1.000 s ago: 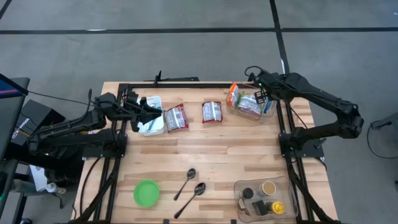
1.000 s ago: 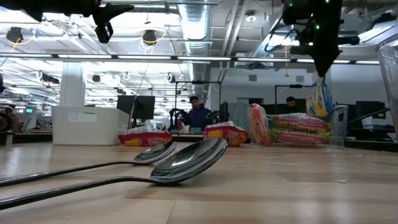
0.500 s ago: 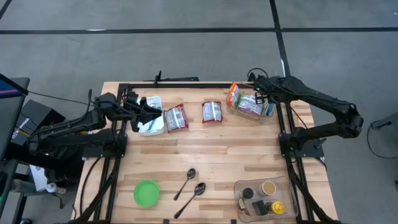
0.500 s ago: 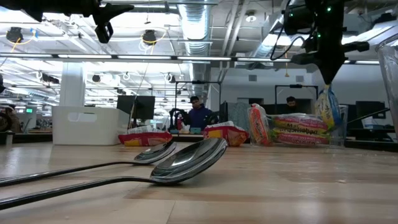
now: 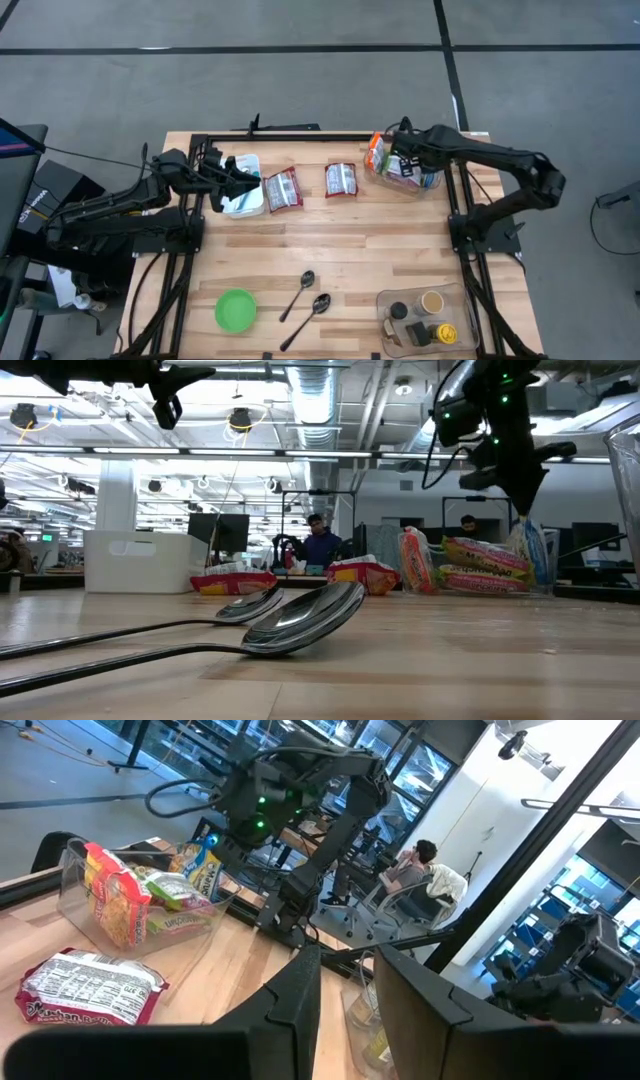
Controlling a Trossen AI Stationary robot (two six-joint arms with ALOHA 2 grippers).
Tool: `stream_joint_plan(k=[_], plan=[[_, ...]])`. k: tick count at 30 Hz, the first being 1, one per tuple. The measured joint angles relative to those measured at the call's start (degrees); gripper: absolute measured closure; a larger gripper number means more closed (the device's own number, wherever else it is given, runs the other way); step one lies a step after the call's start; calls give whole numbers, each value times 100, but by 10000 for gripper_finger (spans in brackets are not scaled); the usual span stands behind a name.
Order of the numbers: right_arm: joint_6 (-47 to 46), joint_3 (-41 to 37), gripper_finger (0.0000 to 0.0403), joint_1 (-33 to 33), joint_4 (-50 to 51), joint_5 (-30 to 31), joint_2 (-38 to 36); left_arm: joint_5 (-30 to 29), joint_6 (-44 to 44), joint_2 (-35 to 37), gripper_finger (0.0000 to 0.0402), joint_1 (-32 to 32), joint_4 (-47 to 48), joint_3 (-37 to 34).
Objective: Pick & Place Food Item
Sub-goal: Put the blue noodle pack into the top transparent bin
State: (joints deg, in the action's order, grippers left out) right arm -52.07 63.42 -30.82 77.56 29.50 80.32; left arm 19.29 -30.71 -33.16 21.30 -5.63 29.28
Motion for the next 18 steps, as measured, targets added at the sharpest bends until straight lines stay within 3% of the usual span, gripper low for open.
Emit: stream_joint_plan(k=[18], plan=[[316,0,403,83,163,-503,85,-26,1,-1,309,-2,0,0]])
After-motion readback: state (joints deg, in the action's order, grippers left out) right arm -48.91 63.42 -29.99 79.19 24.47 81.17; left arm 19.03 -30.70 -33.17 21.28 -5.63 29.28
